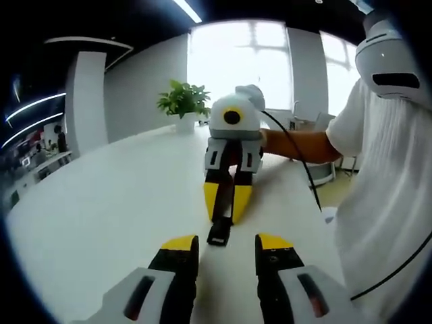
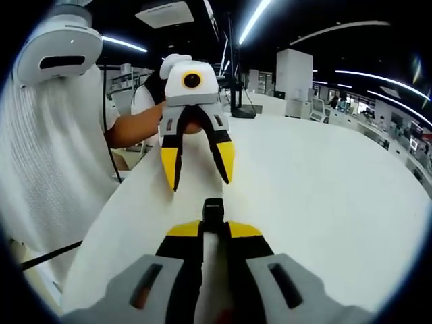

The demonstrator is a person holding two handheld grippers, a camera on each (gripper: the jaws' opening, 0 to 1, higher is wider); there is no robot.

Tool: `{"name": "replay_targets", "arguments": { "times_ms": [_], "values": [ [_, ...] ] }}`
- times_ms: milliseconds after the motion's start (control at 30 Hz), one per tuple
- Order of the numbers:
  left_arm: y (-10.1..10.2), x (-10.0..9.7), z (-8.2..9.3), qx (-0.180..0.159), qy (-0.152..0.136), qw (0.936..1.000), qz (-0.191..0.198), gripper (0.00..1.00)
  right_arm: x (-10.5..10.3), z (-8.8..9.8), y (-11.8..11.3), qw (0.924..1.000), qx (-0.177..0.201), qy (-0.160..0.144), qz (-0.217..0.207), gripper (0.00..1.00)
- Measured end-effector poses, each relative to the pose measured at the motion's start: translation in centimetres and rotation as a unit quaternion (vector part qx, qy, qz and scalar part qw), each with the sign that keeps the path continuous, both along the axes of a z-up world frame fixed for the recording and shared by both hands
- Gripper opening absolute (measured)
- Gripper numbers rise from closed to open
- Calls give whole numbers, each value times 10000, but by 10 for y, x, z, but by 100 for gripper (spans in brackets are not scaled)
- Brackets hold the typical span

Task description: Snap the two parts of the plastic buckle together until the buckle closes and remains connected.

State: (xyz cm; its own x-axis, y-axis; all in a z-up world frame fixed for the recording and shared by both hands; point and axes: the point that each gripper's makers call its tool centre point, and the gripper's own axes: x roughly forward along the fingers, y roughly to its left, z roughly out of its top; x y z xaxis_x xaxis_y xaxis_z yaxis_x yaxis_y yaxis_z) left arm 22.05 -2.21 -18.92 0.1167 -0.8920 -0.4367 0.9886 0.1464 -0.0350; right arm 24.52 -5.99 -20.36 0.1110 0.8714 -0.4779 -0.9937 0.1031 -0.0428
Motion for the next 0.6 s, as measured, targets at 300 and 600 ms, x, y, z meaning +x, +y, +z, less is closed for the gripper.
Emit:
{"name": "replay_targets", "arguments": {
  "times_ms": [300,600],
  "values": [
    [5,7,-1,31,-37,9998,193,31,26,0,-3,9999,-3,-6,-162,12],
    [7,10,-2,89,-136,9995,262,29,51,-3,-5,9996,-110,6,-249,12]
  ]
}}
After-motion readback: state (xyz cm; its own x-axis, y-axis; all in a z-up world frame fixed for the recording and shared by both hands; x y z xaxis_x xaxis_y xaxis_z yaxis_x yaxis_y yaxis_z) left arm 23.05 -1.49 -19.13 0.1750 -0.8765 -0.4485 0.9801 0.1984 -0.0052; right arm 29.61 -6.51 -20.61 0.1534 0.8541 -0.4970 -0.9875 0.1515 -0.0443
